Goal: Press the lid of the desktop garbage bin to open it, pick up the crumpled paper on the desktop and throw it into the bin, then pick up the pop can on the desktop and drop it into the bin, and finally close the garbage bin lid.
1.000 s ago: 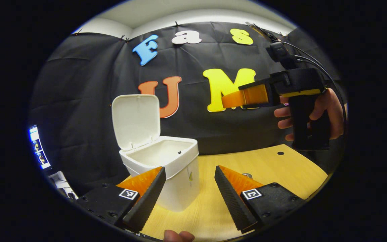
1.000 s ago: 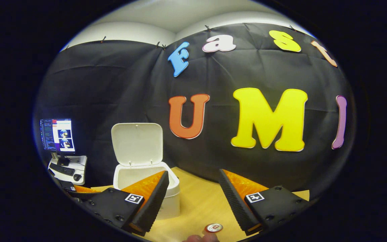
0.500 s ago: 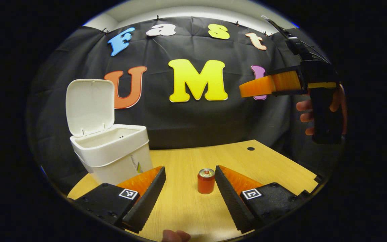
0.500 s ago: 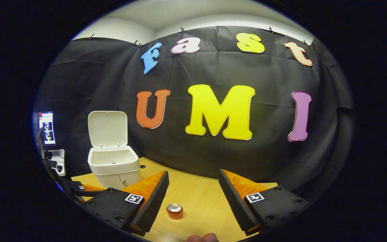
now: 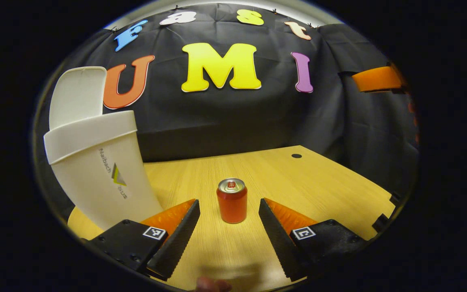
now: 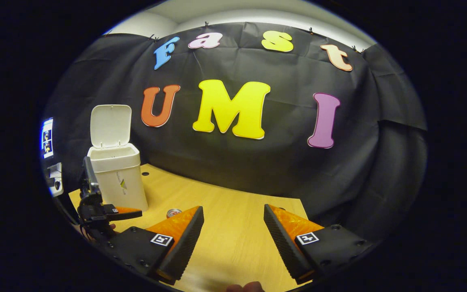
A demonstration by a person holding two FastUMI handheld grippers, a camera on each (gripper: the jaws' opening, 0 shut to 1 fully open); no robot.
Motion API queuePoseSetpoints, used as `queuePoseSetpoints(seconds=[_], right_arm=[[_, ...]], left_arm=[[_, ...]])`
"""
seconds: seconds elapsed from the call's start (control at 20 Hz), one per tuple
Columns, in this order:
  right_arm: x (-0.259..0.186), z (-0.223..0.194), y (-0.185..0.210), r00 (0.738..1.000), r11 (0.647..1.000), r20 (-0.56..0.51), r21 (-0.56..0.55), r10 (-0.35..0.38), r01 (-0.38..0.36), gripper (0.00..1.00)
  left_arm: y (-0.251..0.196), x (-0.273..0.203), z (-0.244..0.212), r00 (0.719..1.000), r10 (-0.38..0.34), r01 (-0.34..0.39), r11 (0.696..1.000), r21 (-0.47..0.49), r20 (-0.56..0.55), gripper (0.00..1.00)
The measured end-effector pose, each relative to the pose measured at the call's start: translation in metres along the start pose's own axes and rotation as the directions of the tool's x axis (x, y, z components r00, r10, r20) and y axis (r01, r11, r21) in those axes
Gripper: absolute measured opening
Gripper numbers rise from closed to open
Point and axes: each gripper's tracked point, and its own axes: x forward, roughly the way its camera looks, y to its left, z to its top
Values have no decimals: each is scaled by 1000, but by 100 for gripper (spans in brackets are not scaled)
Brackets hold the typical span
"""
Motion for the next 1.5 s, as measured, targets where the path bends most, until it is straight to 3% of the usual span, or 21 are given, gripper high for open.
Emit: queuePoseSetpoints(seconds=[0.3, 0.85, 1.0, 1.5], right_arm=[[-5, -19, -18, 998, 999, -44, 2, -39, 39, 94], [-8, -34, -9, 993, 1000, -116, 14, -12, 14, 94], [-6, -24, -5, 994, 1000, -109, 27, -3, 6, 94], [8, -5, 5, 995, 997, -97, 72, 20, -13, 94]], left_arm=[[-6, 44, -29, 998, 0, -1, 1000, -18, -62, 97], [5, 84, -41, 995, 0, 1, 1000, 13, -103, 97], [7, 91, -43, 993, -4, 4, 1000, -5, -119, 100], [9, 111, -44, 987, -25, 22, 1000, -18, -160, 97]])
